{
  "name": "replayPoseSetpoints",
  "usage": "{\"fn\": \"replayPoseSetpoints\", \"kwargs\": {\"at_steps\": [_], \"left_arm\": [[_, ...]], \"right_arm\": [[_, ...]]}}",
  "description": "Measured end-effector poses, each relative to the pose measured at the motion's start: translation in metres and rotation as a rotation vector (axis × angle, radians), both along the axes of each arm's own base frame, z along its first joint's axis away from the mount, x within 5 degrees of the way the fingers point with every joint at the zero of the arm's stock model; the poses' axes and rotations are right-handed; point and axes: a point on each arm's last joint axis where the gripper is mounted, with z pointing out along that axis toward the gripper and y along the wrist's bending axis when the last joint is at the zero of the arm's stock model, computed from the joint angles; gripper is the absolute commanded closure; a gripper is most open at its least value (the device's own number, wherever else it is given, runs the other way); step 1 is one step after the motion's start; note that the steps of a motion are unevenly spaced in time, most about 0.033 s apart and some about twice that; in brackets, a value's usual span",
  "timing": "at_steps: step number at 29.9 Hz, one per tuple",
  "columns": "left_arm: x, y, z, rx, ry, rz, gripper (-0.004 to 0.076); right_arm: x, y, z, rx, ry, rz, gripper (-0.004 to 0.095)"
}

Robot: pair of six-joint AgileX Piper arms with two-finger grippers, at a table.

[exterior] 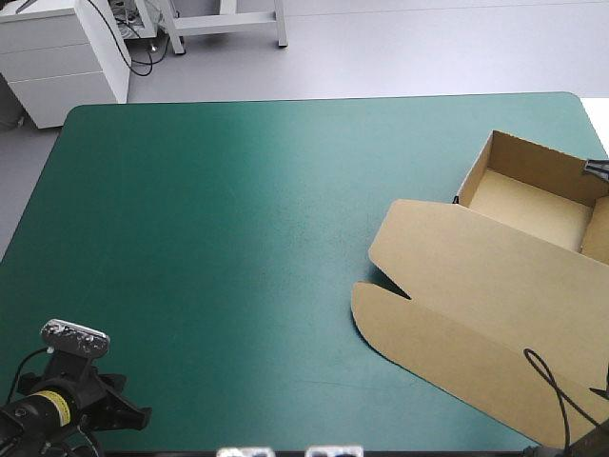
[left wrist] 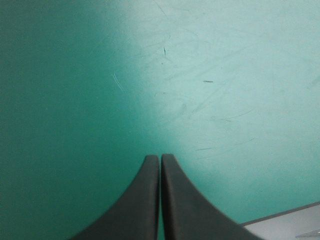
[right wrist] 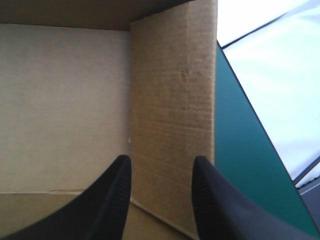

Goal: Fold the box

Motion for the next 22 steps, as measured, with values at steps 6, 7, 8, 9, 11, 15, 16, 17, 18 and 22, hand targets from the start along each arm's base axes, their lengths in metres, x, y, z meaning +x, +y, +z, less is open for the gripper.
{"fn": "replayPoseSetpoints", "kwargs": {"at_steps": [6, 7, 8, 9, 11, 15, 16, 17, 18, 22], "left_arm": [[0.0, 0.0, -0.001, 0.002, 0.002, 0.0, 0.0731], [0.0, 0.0, -0.002, 0.004, 0.005, 0.0, 0.0731], [0.0, 0.0, -0.004, 0.007, 0.009, 0.0, 0.0731], [0.0, 0.0, -0.007, 0.01, 0.015, -0.001, 0.0731], [0.001, -0.001, -0.013, 0.016, 0.023, -0.003, 0.0731], [0.002, -0.002, -0.024, 0.025, 0.038, -0.007, 0.0731], [0.002, -0.002, -0.026, 0.027, 0.042, -0.007, 0.0731], [0.003, -0.002, -0.027, 0.028, 0.044, -0.008, 0.0731], [0.003, -0.002, -0.028, 0.027, 0.042, -0.009, 0.0731], [0.005, -0.003, -0.028, 0.014, 0.019, -0.014, 0.0731]], "right_arm": [[-0.03, 0.03, 0.049, 0.098, -0.19, 0.089, 0.0531], [-0.036, 0.037, 0.058, 0.112, -0.228, 0.112, 0.0531], [-0.043, 0.044, 0.067, 0.122, -0.262, 0.137, 0.0531], [-0.05, 0.051, 0.073, 0.126, -0.285, 0.158, 0.0531], [-0.066, 0.069, 0.086, 0.126, -0.328, 0.218, 0.0531], [-0.104, 0.112, 0.092, 0.13, -0.362, 0.366, 0.0585], [-0.113, 0.12, 0.09, 0.132, -0.358, 0.404, 0.0608], [-0.123, 0.129, 0.087, 0.135, -0.354, 0.449, 0.0632], [-0.133, 0.137, 0.083, 0.14, -0.349, 0.489, 0.0656], [-0.168, 0.155, 0.06, 0.155, -0.315, 0.589, 0.0752]]}}
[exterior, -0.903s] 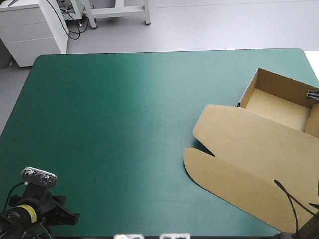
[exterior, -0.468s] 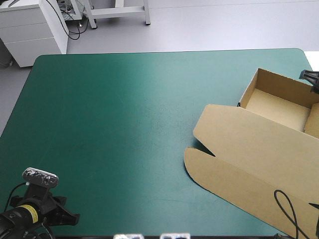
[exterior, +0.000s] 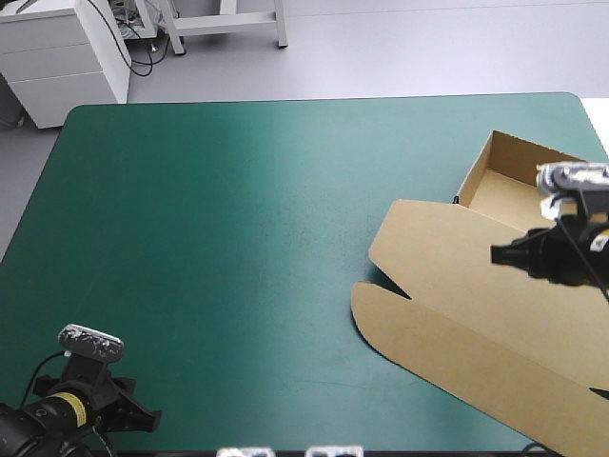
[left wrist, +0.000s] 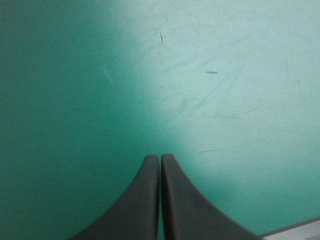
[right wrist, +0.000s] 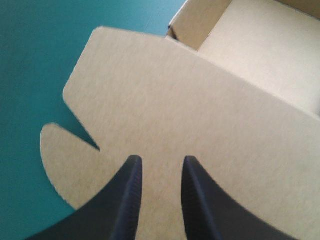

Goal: Fold the box

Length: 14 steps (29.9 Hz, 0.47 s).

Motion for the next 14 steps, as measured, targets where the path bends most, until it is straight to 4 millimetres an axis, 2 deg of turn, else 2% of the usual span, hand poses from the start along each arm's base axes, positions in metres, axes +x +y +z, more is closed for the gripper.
{"fn": "replayPoseSetpoints", "kwargs": {"at_steps": [7, 10, 14], "left_arm": [[0.001, -0.001, -0.001, -0.007, -0.013, -0.003, 0.0731], [0.001, -0.001, -0.001, -0.008, -0.014, -0.004, 0.0731], [0.001, -0.001, -0.001, -0.008, -0.014, -0.004, 0.0731]], "right_arm": [[-0.059, 0.004, -0.055, -0.008, 0.035, 0.016, 0.0846], [-0.076, 0.004, -0.077, -0.006, 0.01, 0.008, 0.0888], [-0.094, 0.004, -0.095, -0.005, -0.055, -0.002, 0.0915]]}}
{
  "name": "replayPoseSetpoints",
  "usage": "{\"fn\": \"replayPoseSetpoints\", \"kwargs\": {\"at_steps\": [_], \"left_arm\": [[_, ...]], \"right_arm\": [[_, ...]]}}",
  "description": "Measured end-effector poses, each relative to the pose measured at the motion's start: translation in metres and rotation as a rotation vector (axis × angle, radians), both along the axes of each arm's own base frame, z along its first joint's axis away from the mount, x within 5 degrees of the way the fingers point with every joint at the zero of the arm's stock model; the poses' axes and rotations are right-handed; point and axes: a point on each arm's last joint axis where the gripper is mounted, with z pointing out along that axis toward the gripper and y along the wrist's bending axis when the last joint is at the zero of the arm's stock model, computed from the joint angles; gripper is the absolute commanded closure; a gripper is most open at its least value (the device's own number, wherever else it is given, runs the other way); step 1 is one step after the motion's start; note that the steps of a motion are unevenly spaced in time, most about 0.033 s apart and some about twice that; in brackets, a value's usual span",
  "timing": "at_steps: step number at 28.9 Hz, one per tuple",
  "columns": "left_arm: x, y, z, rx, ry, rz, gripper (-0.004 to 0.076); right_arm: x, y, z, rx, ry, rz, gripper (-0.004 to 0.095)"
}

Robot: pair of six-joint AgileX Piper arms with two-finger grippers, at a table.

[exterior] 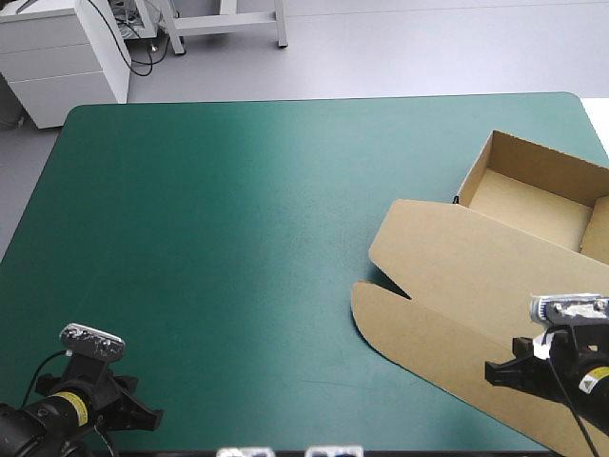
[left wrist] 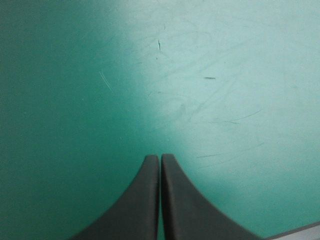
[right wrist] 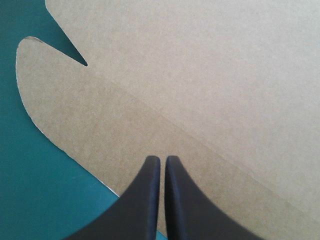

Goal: Fold the box

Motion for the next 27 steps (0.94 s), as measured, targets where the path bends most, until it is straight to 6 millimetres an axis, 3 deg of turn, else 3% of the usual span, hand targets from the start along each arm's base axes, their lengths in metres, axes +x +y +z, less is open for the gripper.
{"fn": "replayPoseSetpoints", "kwargs": {"at_steps": [11, 21, 27], "left_arm": [[0.0, 0.0, 0.0, 0.0, 0.0, 0.0, 0.0731], [0.0, 0.0, 0.0, 0.0, 0.0, 0.0, 0.0731], [0.0, 0.0, 0.0, 0.001, 0.001, 0.0, 0.0731]], "right_arm": [[-0.026, 0.0, -0.032, 0.0, -0.063, -0.006, 0.0922], [-0.025, 0.0, -0.055, 0.002, -0.013, -0.009, 0.0922], [-0.024, 0.0, -0.055, 0.003, -0.025, -0.012, 0.0922]]}}
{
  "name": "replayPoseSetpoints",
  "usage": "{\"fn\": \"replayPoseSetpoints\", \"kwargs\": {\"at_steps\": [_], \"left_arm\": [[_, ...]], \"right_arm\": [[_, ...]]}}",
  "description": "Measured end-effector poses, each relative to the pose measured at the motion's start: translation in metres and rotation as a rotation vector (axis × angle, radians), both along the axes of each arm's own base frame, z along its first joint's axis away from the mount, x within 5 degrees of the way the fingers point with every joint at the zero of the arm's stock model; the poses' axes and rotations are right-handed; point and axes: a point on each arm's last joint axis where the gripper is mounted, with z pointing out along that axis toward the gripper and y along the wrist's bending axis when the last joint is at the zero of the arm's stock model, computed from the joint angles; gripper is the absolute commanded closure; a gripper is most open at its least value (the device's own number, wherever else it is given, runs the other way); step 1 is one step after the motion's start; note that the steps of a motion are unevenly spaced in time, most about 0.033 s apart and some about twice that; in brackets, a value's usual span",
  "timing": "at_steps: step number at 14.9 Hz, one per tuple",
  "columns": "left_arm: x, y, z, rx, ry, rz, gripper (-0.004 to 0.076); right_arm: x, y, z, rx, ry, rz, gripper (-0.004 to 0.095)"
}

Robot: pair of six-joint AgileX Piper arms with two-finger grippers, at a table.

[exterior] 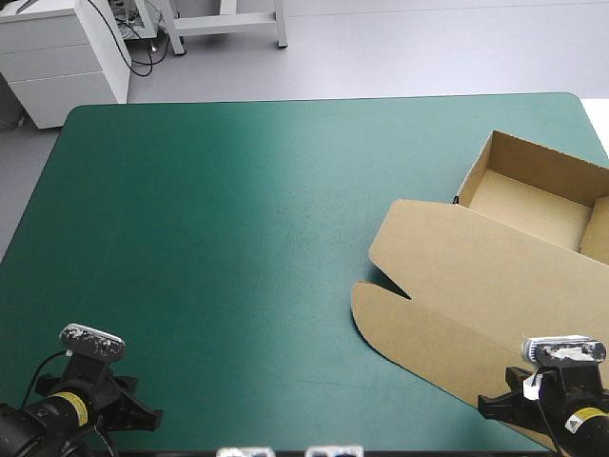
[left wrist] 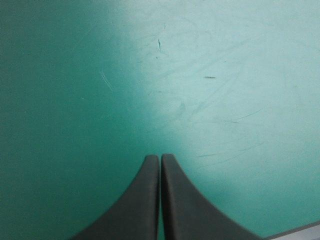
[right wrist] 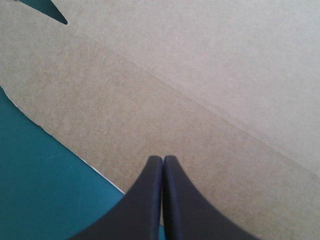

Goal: Fold the box

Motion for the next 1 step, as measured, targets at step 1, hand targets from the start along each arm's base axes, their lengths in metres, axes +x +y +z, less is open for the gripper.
{"fn": "replayPoseSetpoints", "kwargs": {"at_steps": [1], "left_arm": [[0.0, 0.0, 0.0, 0.0, 0.0, 0.0, 0.0731]], "right_arm": [[0.0, 0.0, 0.0, 0.0, 0.0, 0.0, 0.0922]]}}
